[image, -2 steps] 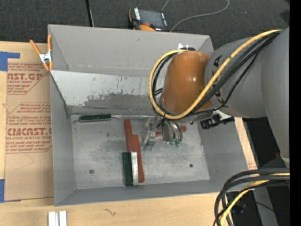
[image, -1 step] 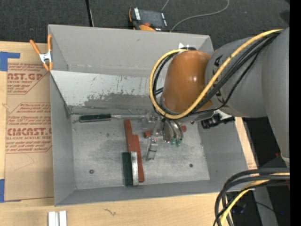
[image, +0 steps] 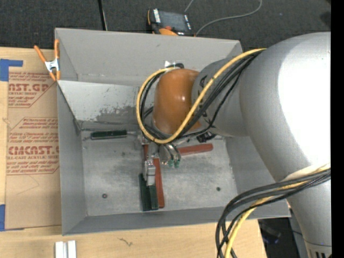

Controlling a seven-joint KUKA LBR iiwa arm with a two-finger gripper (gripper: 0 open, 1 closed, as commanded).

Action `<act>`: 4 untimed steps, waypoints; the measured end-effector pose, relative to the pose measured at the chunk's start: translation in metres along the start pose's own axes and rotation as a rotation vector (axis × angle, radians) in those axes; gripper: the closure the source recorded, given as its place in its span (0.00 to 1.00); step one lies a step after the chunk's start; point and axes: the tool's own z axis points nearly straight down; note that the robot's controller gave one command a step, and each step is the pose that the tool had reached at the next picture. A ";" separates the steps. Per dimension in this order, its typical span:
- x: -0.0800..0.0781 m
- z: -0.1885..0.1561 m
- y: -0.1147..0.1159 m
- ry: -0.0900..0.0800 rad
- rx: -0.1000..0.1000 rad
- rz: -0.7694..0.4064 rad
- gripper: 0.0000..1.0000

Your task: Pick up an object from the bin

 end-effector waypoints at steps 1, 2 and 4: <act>0.021 0.000 -0.066 -0.011 0.004 -0.580 0.00; 0.020 -0.001 -0.065 -0.013 0.002 -0.580 1.00; 0.024 -0.183 -0.086 -0.020 0.005 -0.544 1.00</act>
Offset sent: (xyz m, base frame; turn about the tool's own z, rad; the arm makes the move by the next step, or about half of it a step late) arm -0.0176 -0.0669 -0.0001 -0.5812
